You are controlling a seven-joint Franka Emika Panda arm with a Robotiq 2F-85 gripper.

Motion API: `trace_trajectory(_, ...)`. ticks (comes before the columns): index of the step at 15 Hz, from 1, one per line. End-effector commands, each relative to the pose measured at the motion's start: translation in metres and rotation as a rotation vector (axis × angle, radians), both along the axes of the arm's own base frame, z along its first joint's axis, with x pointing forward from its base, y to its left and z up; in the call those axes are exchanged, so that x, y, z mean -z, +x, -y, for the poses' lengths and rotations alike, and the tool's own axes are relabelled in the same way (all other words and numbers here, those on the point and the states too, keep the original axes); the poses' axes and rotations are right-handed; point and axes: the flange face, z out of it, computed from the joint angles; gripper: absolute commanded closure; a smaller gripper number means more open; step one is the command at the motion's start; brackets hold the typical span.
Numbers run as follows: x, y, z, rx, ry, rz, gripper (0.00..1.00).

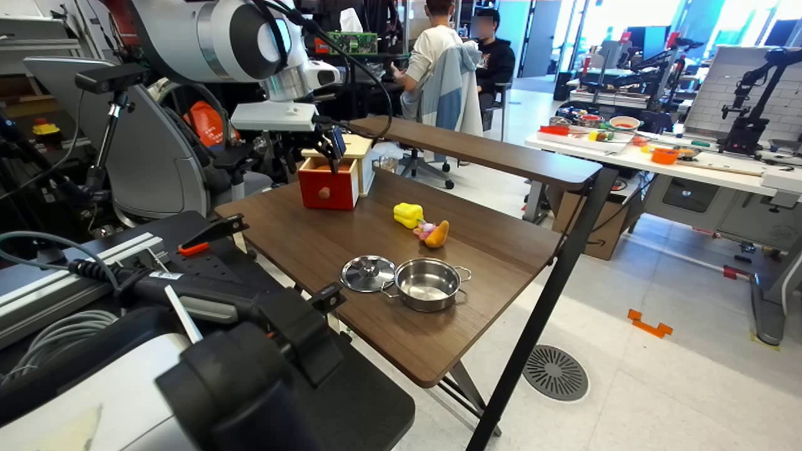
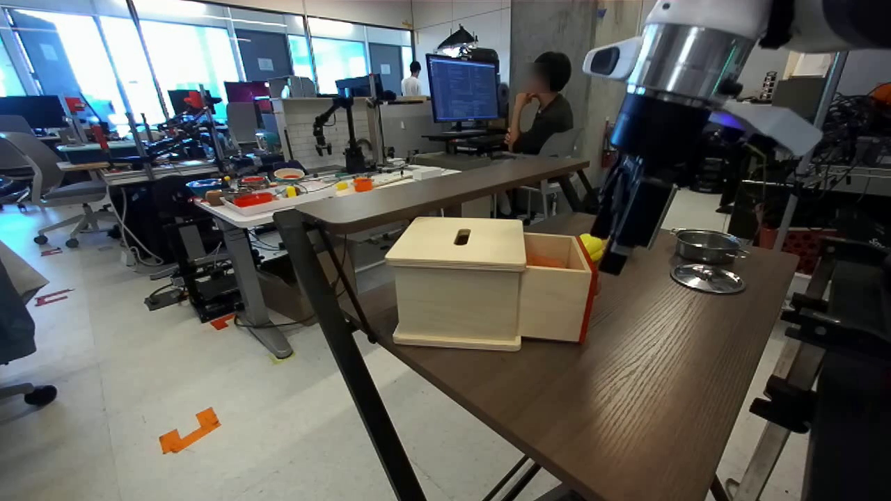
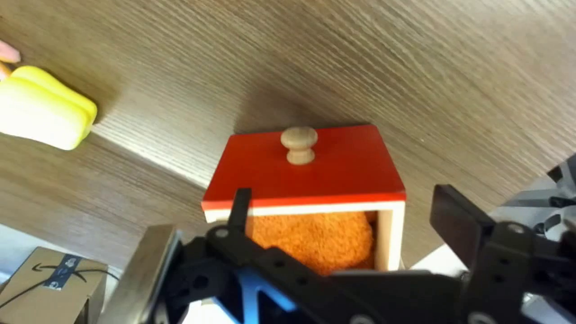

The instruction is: Open the drawer

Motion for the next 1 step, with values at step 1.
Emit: trace_trajectory(1, -0.0092, -0.0043, -0.0031, -0.007, 0.002, 0.011, 0.00)
